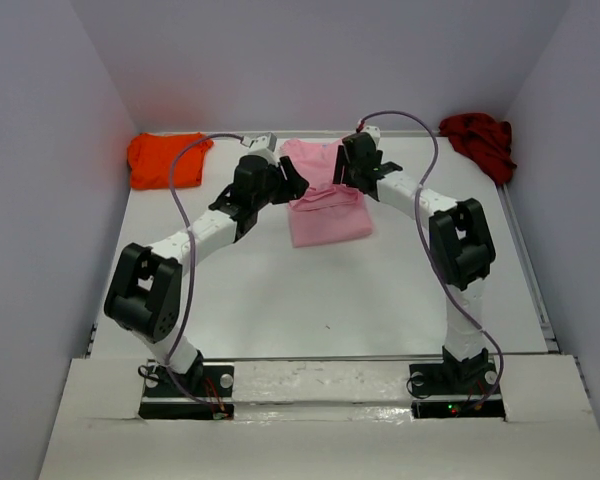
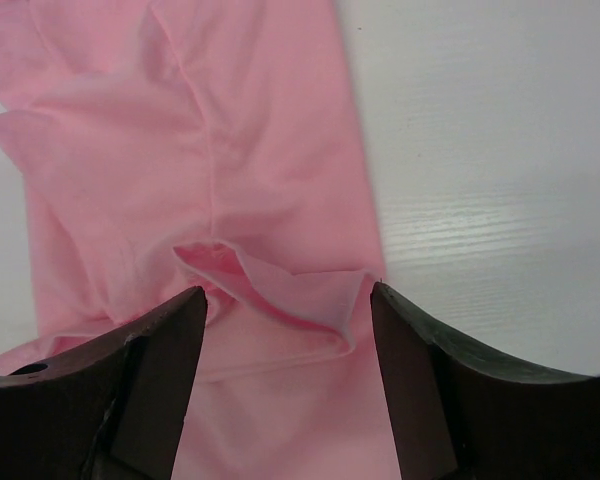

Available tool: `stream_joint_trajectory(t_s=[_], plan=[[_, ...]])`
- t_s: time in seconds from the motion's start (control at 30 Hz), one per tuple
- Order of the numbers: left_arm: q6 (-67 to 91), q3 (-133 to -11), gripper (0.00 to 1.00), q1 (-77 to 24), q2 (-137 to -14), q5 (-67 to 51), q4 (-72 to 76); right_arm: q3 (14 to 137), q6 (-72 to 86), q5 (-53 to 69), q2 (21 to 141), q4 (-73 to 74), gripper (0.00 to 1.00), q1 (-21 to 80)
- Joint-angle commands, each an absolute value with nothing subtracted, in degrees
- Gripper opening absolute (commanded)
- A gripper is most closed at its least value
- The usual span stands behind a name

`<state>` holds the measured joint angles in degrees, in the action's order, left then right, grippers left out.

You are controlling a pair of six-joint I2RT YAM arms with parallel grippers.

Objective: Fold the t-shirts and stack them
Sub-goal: Fold the tshirt

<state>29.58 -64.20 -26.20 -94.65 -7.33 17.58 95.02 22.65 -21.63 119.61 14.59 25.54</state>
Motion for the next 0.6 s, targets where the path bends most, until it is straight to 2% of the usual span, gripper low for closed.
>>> stream_joint_trajectory(t_s=[0.0, 0.3, 0.57], plan=[[29.62, -60.13, 0.62, -26.81, -89.83, -7.56, 17.50, 97.30, 21.27, -19.60, 117.95, 16.52, 0.72, 28.91], [28.57, -50.64, 0.62, -27.42, -75.08, -4.40, 16.53, 99.15, 20.39, -17.22, 121.20, 18.28, 0.71, 32.69], [26.54, -48.95, 0.62, -27.69, -70.66, -1.14, 13.27, 95.89, 21.79, -17.75, 122.52, 18.19, 0.71, 33.22]])
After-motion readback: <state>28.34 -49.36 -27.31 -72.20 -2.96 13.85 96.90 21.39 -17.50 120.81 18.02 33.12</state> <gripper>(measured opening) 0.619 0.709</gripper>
